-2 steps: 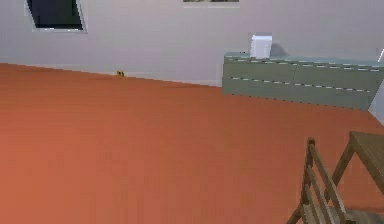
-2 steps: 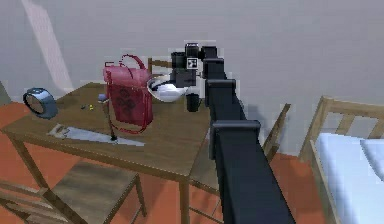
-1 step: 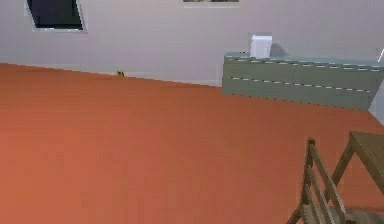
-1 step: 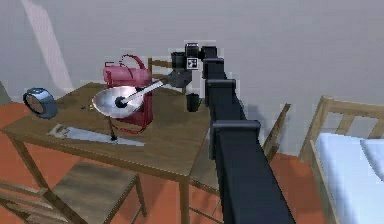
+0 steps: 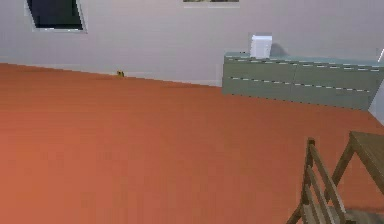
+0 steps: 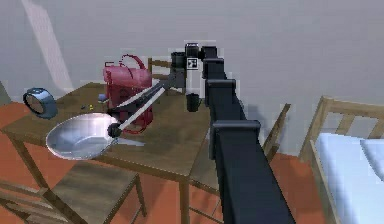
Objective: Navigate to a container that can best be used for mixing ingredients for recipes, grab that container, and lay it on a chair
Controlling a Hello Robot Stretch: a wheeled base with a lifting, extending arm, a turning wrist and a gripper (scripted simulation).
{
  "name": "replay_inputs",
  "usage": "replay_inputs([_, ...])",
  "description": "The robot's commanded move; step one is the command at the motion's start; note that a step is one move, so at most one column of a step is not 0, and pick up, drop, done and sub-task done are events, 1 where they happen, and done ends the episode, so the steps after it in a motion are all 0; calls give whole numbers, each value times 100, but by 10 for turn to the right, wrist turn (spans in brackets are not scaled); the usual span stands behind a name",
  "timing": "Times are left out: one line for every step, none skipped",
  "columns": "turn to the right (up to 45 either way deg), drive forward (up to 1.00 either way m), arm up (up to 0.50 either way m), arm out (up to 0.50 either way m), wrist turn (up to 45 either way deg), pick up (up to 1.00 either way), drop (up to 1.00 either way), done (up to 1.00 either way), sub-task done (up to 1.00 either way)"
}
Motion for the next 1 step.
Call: replay_inputs([0, 0, 0, 0, -180, 0, 0, 0, 0])
